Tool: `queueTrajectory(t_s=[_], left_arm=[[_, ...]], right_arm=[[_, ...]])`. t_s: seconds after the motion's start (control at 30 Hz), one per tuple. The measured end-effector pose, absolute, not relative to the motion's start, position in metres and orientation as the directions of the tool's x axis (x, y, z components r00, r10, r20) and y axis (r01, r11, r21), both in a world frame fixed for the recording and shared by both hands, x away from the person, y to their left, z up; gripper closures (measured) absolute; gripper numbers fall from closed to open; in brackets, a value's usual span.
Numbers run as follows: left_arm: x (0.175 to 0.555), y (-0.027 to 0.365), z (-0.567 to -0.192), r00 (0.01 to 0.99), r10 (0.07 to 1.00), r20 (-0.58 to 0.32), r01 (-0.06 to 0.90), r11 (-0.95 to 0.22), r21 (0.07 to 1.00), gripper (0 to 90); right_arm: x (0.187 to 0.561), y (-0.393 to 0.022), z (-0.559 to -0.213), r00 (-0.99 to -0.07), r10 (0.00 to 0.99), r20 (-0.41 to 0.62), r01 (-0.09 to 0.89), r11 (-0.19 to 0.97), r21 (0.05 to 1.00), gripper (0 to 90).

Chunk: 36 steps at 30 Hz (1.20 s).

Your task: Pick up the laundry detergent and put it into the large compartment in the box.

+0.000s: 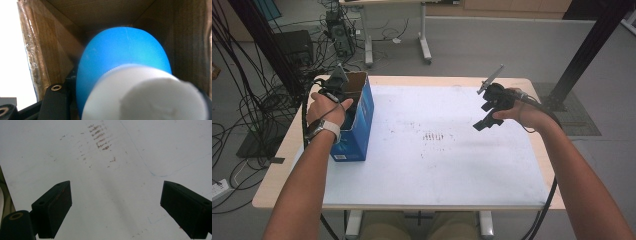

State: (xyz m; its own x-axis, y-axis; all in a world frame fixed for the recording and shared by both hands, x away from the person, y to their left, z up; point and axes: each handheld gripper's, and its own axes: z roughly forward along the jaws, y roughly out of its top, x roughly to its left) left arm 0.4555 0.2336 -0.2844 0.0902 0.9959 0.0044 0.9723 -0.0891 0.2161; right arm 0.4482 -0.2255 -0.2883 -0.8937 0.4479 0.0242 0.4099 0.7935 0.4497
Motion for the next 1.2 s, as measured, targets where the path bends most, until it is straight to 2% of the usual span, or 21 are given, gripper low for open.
queueTrajectory(t_s=[1.2], left_arm=[[0.4545,0.2336,-0.2848,0.087,0.996,0.005,0.971,-0.086,0.221,39.5]], right_arm=[[0.4458,-0.2264,-0.2867,-0.891,0.454,0.023,0.414,0.790,0.451,10.0]])
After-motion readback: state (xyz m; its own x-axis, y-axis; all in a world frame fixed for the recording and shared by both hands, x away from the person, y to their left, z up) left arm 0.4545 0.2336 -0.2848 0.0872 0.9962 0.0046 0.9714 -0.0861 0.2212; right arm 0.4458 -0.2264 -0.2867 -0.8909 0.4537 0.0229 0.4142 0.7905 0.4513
